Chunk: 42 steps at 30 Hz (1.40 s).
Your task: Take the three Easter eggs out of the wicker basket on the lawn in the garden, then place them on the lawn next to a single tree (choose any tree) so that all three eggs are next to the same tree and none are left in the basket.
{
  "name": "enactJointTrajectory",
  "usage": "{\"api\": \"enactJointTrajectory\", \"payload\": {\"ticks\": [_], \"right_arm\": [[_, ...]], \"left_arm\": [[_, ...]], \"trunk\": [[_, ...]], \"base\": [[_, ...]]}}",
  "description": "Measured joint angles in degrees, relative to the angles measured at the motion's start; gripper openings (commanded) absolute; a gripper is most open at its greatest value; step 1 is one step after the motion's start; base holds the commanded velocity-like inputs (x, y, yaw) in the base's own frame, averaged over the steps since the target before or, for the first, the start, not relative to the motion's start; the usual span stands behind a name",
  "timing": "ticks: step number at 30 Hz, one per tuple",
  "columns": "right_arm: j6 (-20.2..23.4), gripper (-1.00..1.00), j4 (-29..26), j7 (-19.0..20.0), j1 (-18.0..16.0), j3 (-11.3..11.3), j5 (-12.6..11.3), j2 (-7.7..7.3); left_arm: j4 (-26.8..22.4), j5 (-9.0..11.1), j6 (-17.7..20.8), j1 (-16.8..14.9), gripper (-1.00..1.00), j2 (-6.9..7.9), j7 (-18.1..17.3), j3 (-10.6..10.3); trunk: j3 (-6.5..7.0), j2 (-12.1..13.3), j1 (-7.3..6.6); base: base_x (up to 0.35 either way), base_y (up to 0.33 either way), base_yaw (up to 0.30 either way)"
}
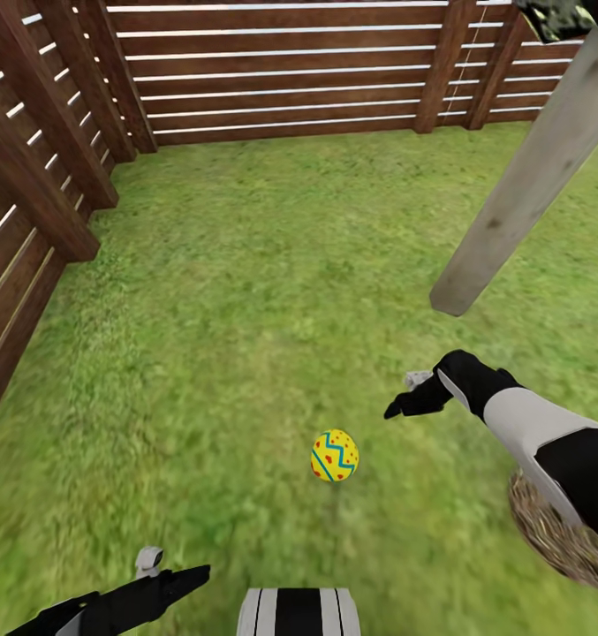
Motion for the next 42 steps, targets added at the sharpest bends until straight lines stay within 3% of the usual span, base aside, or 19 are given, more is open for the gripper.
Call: {"api": "enactJointTrajectory", "payload": {"ticks": [5,11,15,18,23,36,42], "right_arm": [[2.1,1.00,-0.1,1.4,0.0,0.1,1.0,-0.08],[3.0,1.00,-0.1,1.9,0.0,0.0,4.7,-0.30],[4.5,1.00,-1.0,2.9,0.0,0.0,5.5,-1.60],[6.6,1.00,-4.5,5.7,0.0,0.1,5.7,-3.53],[9.9,1.00,-12.4,8.8,0.0,0.3,5.8,-8.30],[10.6,1.00,-19.5,13.9,0.0,0.6,5.7,-16.07],[10.6,1.00,-23.9,16.8,0.0,0.6,5.7,-20.74]], "left_arm": [[0.0,0.0,0.0,0.0,1.00,0.07,0.0,0.0],[0.1,0.0,0.0,0.0,1.00,0.09,0.1,0.0],[0.1,0.0,0.0,0.0,1.00,0.07,0.1,0.0],[0.1,0.0,0.0,0.0,1.00,0.02,0.1,0.0],[0.1,0.0,0.0,0.0,1.00,-0.02,0.1,0.0],[0.0,0.0,0.0,0.0,1.00,-0.34,3.1,0.0],[0.0,0.0,0.0,0.0,1.00,-0.34,3.2,0.0]], "trunk": [[0.90,2.0,-1.10],[1.97,4.4,-2.42],[2.69,6.0,-3.30],[3.23,7.2,-3.95],[4.13,9.2,-5.05],[6.47,14.4,-7.91],[7.54,16.8,-9.23]], "base": [[0.000,0.000,0.000],[0.000,0.000,0.000],[0.000,0.000,0.000],[0.000,0.000,0.000],[0.000,0.000,0.000],[0.000,0.000,0.000],[0.000,0.000,0.000]]}}
